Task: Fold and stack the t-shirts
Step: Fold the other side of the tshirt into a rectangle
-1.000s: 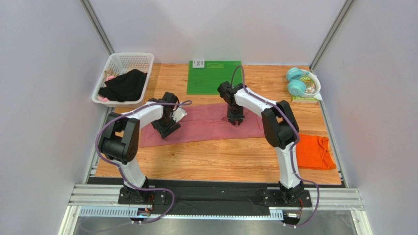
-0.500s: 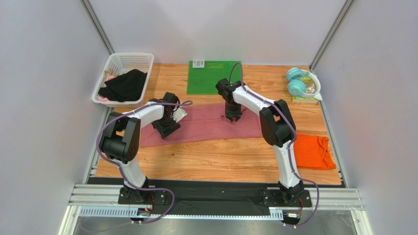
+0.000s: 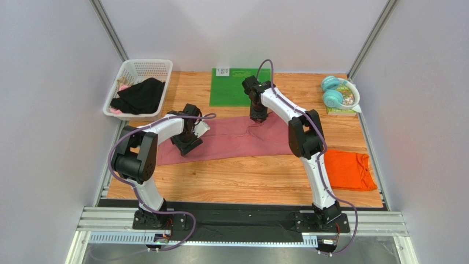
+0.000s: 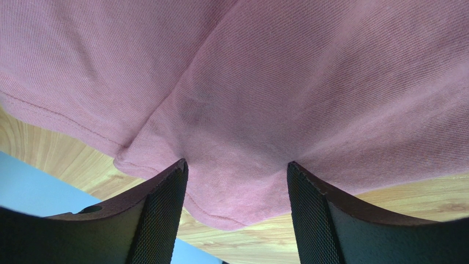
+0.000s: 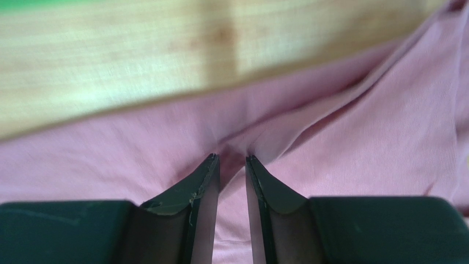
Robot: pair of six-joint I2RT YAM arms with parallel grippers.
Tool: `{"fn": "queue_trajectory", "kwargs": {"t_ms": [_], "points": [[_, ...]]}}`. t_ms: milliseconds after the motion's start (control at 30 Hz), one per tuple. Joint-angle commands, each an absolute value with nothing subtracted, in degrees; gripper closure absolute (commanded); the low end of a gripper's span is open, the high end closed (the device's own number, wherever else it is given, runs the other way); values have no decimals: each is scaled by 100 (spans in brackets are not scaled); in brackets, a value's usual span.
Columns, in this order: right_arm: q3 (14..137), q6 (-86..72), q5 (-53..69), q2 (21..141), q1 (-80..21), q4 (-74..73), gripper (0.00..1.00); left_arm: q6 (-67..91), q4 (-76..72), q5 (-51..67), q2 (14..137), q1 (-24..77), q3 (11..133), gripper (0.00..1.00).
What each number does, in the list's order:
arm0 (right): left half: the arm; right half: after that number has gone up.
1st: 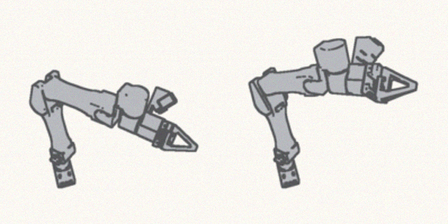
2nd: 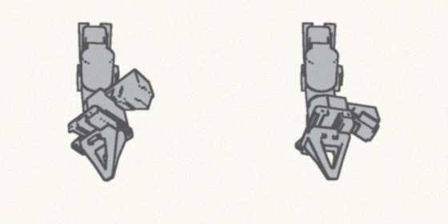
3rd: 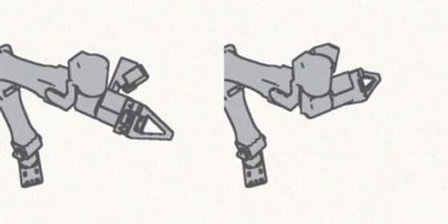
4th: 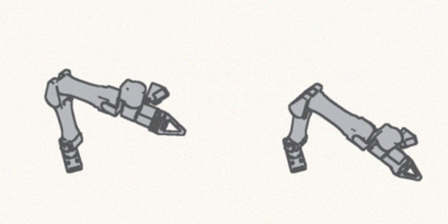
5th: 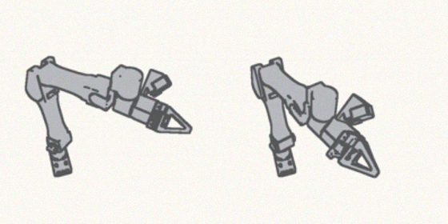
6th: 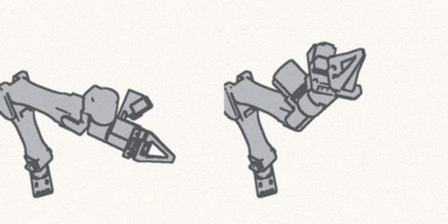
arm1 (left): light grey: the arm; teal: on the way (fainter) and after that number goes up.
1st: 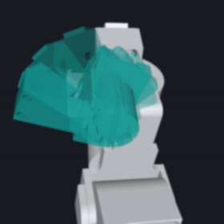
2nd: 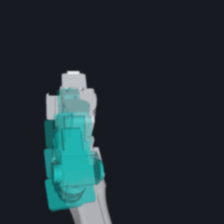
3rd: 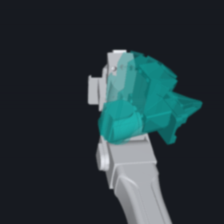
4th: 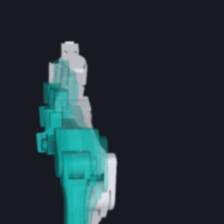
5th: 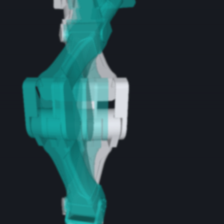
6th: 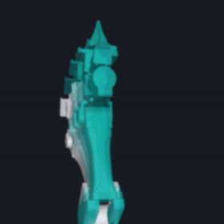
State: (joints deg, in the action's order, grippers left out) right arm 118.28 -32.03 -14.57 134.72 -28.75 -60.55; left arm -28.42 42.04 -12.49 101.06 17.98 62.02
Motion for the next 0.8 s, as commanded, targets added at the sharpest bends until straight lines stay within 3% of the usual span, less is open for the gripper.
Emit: {"fn": "queue_trajectory", "kwargs": {"t_ms": [0, 233, 500, 767], "points": [[12628, -3041, -1336, 13816, -2690, -6038, 70, -2874, 3964, -1310, 10187, 1775, 6073, 27], [12841, -2901, -749, 13808, -2321, -5723, 68, -2883, 3981, -1318, 10160, 1775, 6056, 27], [12366, -2707, 403, 12535, -1750, -5115, 59, -2856, 4017, -1274, 10169, 1775, 6100, 28], [10622, -2935, 1380, 11330, -1503, -4800, 58, -2883, 4025, -1257, 10169, 1775, 6117, 28]]}}
